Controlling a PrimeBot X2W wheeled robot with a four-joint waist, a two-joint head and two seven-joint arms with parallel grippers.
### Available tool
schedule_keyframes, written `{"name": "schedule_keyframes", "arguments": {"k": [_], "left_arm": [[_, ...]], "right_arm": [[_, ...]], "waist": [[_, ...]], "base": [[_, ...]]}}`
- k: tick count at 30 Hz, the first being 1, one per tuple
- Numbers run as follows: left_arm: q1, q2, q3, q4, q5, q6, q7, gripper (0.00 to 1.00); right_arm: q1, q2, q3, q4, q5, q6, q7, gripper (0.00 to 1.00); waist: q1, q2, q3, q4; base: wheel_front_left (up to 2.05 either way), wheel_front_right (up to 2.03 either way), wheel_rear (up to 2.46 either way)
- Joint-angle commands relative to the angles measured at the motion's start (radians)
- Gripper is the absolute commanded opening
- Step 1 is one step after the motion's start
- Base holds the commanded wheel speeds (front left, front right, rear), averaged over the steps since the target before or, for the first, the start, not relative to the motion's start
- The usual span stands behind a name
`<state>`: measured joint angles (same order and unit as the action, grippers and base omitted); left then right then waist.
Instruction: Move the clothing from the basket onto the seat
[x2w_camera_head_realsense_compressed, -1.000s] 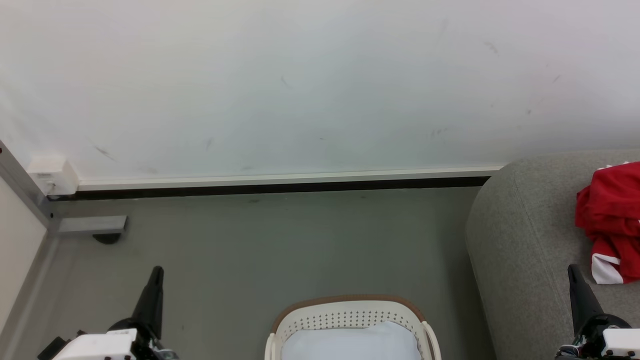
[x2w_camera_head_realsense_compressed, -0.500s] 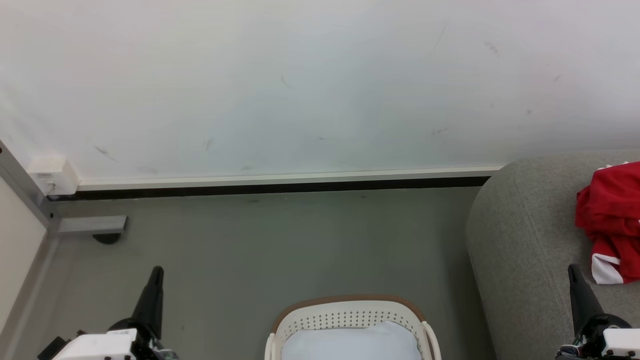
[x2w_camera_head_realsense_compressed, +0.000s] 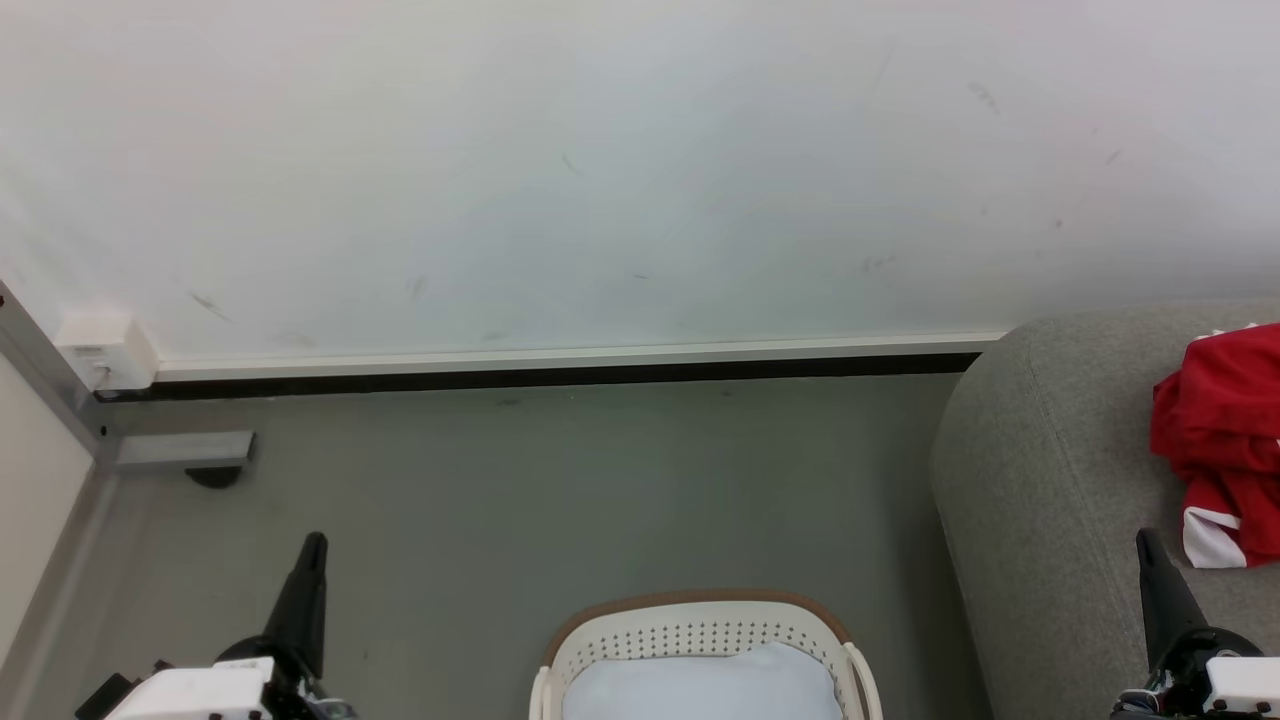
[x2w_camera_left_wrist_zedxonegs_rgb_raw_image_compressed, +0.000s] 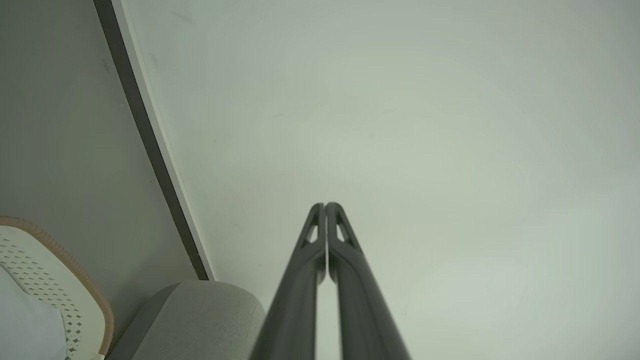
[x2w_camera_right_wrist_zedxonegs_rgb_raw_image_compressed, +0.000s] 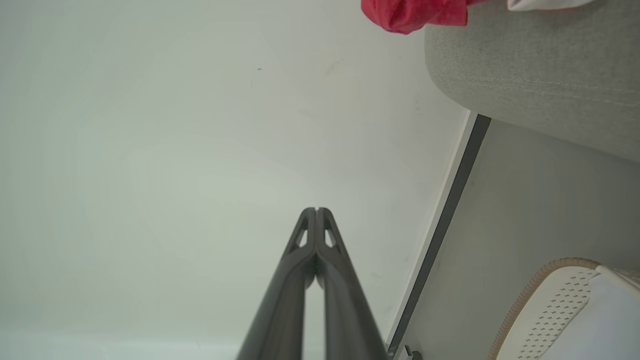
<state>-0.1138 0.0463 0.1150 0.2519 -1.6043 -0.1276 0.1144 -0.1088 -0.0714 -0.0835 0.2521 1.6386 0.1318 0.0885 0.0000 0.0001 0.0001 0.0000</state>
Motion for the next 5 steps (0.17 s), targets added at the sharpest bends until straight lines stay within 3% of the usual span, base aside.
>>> {"name": "schedule_keyframes", "arguments": {"k": [1,5], "left_arm": [[-0.008,0.007,0.003,0.001,-0.013,-0.006,0.005,0.00],[-0.008,0.007,0.003,0.001,-0.013,-0.006,0.005,0.00]], "right_arm": [[-0.009,-0.002,-0.004,-0.004,0.001,-0.002,0.005,0.00],[-0.009,-0.002,-0.005,-0.004,0.000,-0.002,0.004,0.00]], "waist": [[0.0000,-0.0001,0.000,0.000],[0.0000,-0.0001,0.000,0.000]], "base": [[0.00,0.00,0.00],[0.00,0.00,0.00]]}}
